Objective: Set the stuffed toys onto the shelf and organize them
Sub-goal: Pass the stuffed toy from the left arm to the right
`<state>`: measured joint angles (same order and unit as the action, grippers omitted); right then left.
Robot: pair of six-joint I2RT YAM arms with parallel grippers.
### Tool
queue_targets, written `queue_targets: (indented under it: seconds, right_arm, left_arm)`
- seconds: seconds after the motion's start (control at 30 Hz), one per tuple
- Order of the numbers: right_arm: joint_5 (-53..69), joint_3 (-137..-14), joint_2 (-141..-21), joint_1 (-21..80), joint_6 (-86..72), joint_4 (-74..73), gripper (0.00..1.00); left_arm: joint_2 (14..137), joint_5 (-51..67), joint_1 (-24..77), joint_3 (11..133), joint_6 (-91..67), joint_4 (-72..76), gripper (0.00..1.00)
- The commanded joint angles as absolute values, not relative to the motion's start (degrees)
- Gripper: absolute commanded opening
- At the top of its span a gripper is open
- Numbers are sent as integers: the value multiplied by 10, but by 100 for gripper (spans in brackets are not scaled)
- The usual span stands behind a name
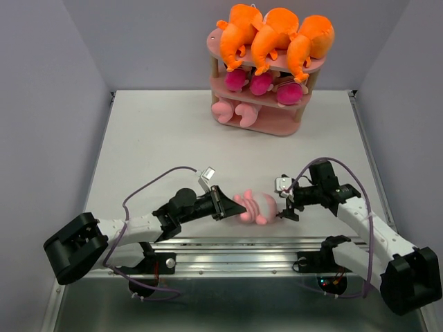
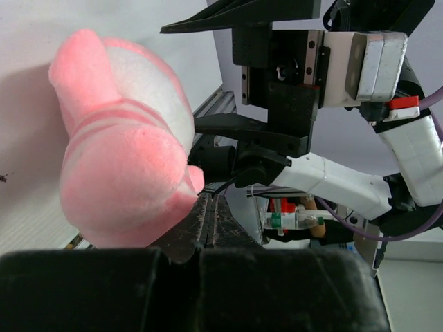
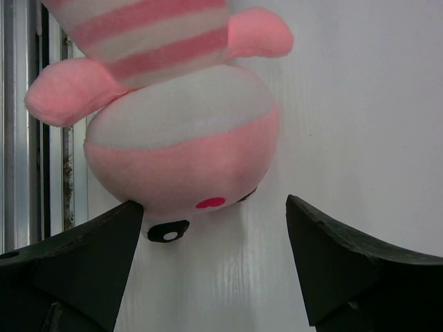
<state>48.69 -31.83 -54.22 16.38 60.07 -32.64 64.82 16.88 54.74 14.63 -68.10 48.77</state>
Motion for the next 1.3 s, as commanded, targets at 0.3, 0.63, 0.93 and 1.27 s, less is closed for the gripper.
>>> queue_targets:
  seconds: [0.3, 0.63, 0.93, 1.27]
  right_arm:
    - [425, -358, -621, 237, 513, -238, 19]
    - [455, -391, -562, 237, 523, -346, 1]
    - [405, -414, -541, 237, 497, -360, 1]
    - [304, -493, -567, 237, 407, -388, 1]
  left_arm:
    - [659, 163, 560, 148, -688, 563, 0]
    - [534, 79, 555, 192, -542, 331, 37]
    - [430, 6, 552, 270, -362, 122, 62]
    - [424, -83, 609, 315, -141, 86, 73]
